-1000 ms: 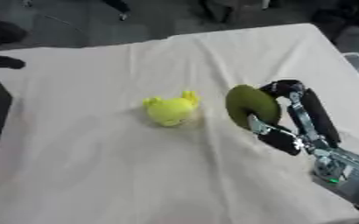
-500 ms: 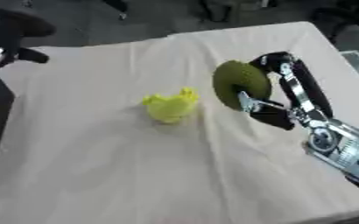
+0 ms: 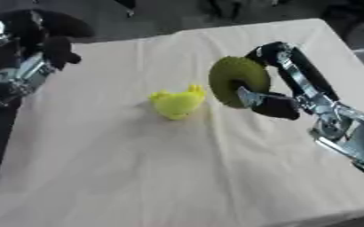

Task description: Pick up the objects with one hand, pass them to the other hand, and then place them into the box on the other side of the table.

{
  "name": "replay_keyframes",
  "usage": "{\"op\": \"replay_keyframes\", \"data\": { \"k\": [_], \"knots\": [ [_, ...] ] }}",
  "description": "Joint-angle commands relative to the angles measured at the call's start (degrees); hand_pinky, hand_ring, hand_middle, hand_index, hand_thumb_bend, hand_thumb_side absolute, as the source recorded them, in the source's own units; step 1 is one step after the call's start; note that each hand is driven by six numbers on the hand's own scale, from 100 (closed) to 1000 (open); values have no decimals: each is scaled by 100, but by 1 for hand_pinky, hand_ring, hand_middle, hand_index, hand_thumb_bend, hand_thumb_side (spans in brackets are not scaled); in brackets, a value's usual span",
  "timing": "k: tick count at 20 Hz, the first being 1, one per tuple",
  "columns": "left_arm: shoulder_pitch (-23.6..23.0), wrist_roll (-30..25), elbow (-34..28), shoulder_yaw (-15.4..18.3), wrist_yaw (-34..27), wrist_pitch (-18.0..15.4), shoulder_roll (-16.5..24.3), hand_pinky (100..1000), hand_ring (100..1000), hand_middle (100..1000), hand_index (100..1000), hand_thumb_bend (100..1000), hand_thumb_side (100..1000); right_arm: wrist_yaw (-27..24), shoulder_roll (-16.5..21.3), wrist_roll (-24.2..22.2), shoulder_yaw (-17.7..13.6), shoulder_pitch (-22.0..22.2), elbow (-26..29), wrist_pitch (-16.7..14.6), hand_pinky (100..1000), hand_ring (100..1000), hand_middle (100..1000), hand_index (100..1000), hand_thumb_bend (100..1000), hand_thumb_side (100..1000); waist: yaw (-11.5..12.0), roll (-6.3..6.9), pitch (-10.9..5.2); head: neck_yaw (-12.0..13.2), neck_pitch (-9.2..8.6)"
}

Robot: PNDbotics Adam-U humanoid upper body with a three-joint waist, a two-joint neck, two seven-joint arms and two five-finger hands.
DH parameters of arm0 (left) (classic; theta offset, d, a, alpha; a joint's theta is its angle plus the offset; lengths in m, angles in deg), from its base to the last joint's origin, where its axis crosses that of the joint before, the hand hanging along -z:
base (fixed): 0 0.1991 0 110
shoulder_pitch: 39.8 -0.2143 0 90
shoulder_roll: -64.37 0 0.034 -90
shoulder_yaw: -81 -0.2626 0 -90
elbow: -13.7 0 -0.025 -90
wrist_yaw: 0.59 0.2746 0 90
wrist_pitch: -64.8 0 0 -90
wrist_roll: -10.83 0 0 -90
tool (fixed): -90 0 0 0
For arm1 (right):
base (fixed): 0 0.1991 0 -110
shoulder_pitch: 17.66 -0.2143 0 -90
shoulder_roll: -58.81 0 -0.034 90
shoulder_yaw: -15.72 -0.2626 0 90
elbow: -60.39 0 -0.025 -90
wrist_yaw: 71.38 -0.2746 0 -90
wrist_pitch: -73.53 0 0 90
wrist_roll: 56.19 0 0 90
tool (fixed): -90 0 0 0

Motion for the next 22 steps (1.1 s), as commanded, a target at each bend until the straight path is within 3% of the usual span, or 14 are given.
{"op": "replay_keyframes", "data": {
  "k": [1,6,12,22],
  "knots": [
    [176,-298,-20,-57,194,-24,-85,809,932,786,808,100,584,-159,290,-192,-91,-165,89,-70,555,423,361,520,100,100,-14,-87,-228,33,38],
    [259,-615,-335,26,147,26,-30,784,896,747,775,100,621,-93,211,-302,-2,-373,89,34,555,423,360,519,100,100,-8,-52,-281,-23,103],
    [436,-987,-504,243,-548,-76,175,782,894,744,771,100,644,-56,71,-444,158,-609,89,123,554,422,360,519,100,100,42,-32,-416,-158,255],
    [558,-1036,-507,356,-968,-104,282,786,896,745,772,100,644,28,-251,-559,389,-886,89,382,552,420,359,518,100,100,102,-55,-521,-224,343]
  ]
}}
